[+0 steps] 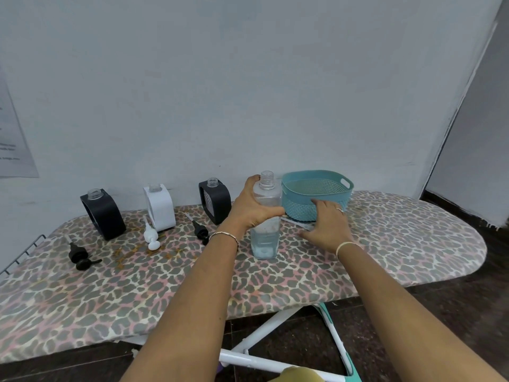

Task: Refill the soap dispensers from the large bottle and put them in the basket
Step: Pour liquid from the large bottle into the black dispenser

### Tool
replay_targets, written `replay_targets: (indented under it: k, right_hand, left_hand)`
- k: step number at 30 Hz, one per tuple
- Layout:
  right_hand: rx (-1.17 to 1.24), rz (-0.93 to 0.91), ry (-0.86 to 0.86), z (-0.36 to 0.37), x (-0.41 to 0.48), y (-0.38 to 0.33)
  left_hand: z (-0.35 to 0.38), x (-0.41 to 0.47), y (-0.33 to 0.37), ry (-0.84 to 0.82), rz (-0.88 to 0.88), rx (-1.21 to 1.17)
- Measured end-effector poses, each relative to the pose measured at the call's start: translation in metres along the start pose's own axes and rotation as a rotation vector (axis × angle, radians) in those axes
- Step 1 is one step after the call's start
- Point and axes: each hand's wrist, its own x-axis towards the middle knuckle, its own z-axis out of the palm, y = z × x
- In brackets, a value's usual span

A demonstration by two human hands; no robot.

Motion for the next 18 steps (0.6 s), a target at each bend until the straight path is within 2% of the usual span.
replay_targets:
  k: [3, 5, 7, 11, 15, 18]
  right_hand:
    - [0.199, -0.152, -0.141, -0.012, -0.001, -0.019]
    - [0.402, -0.186, -0.218, -0.015, -0.003, -0.034]
    - [0.659, -0.153, -0.245, -0.012, -0.004, -0.048]
    - [1.066, -0.004, -0.145, 0.007, -0.002, -0.074]
    - [1.085, 0.038, -0.009, 0.031, -0.004, -0.091]
    - [1.006, 0.159, 0.127, 0.027, -0.021, -0.111]
  left_hand:
    - [0.001, -0.002, 0.001, 0.010, 0.003, 0.028]
    - [0.001, -0.004, 0.001, 0.027, 0.015, 0.056]
    - [0.002, -0.007, 0.000, 0.042, 0.044, 0.082]
    - [0.003, -0.011, 0.002, 0.051, 0.086, 0.099]
    - [0.000, -0.014, -0.001, 0.032, 0.100, 0.110]
    - [-0.008, -0.024, -0.005, 0.075, 0.134, 0.055]
